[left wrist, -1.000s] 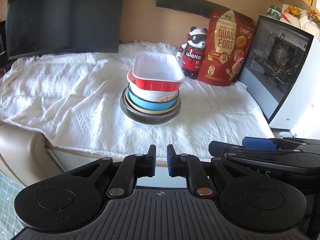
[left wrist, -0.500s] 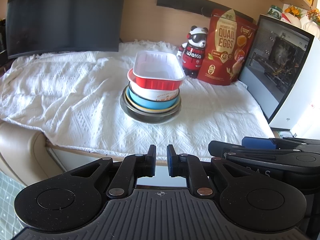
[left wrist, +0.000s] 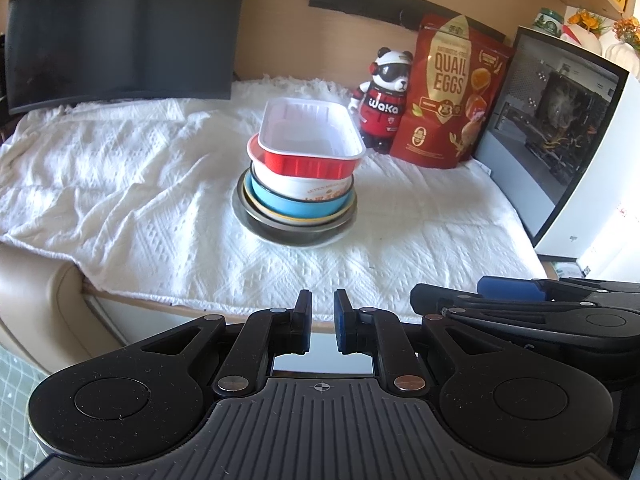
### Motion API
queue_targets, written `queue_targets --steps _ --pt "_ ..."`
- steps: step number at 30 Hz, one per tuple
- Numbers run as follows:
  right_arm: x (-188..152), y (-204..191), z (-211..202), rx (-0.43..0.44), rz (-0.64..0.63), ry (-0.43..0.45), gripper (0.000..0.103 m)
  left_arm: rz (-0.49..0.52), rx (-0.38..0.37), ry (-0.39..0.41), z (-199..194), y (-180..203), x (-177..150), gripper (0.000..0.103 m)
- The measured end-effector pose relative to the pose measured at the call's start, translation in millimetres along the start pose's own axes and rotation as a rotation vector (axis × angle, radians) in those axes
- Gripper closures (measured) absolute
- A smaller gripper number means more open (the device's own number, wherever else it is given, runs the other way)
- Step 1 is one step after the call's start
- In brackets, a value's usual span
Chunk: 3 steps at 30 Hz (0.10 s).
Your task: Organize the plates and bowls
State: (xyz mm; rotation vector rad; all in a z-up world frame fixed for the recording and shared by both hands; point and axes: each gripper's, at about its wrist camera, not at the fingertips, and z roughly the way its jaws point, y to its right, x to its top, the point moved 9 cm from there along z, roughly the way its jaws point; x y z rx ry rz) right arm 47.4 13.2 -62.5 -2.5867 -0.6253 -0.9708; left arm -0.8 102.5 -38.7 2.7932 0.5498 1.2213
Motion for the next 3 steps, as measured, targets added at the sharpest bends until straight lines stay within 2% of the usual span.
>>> queue_targets --steps 3 --pt "2.3 1.7 4.4 -0.003 0.000 -0.005 0.040 -0.014 0.005 -0.024 8.3 -3.4 1.6 0.089"
